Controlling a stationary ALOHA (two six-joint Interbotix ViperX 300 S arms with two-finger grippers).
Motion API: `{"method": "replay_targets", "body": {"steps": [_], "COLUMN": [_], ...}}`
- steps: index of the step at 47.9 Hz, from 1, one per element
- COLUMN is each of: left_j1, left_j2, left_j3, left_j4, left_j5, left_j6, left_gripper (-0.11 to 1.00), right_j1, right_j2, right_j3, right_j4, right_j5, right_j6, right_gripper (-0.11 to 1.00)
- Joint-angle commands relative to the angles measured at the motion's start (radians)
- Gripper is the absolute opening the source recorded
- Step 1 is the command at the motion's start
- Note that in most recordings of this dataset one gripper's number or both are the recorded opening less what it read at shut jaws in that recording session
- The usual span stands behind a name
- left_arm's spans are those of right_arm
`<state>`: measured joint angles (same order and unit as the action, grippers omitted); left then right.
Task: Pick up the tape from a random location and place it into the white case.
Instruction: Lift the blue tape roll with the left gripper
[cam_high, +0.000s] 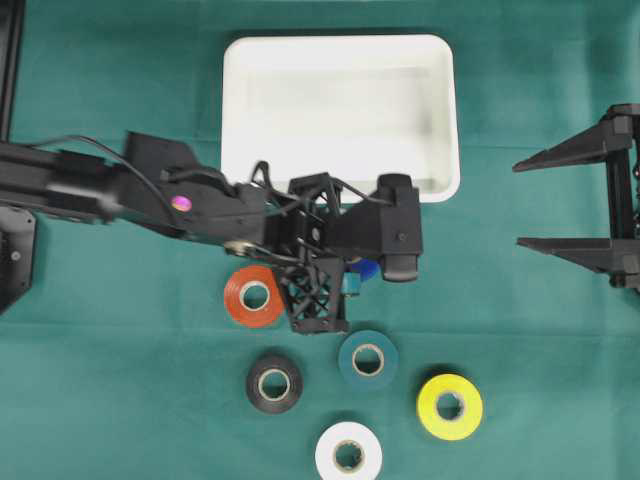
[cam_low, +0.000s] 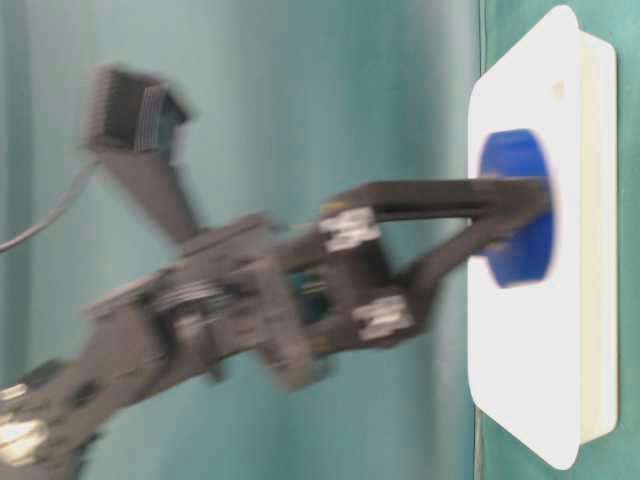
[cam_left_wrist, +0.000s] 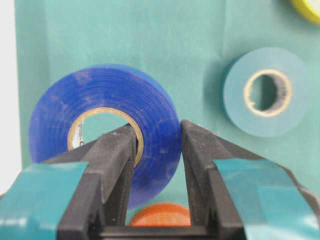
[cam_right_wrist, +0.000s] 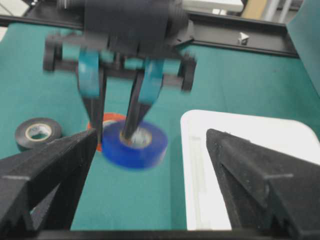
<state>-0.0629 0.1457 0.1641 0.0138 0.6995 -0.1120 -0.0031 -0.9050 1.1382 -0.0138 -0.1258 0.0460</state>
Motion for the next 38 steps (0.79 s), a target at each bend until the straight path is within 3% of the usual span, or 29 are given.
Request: {"method": "replay_targets", "body": {"steps": [1,22,38], "left_j1": [-0.005,-0.005,-0.005], "left_j2": [-0.075,-0.143,-0.187], "left_j3": [-0.040,-0.144,-0.156], "left_j4": [0.006,0.008,0.011], "left_j5": [0.026,0.167,0.192], "left_j6": [0.006,0.048,0.048], "left_gripper": [0.22,0.22,0.22], "right_j1": [-0.002,-0.002,-0.002], "right_j2": [0.005,0.005,0.003], "right_j3": [-0.025,-0.025,-0.026], "right_j4": [-0.002,0.000,0.000], "right_j5": [-0.003,0.006,0.006], "right_j6": [0.000,0.002,0.000], "right_gripper": [0.89,0.89,0.89]}}
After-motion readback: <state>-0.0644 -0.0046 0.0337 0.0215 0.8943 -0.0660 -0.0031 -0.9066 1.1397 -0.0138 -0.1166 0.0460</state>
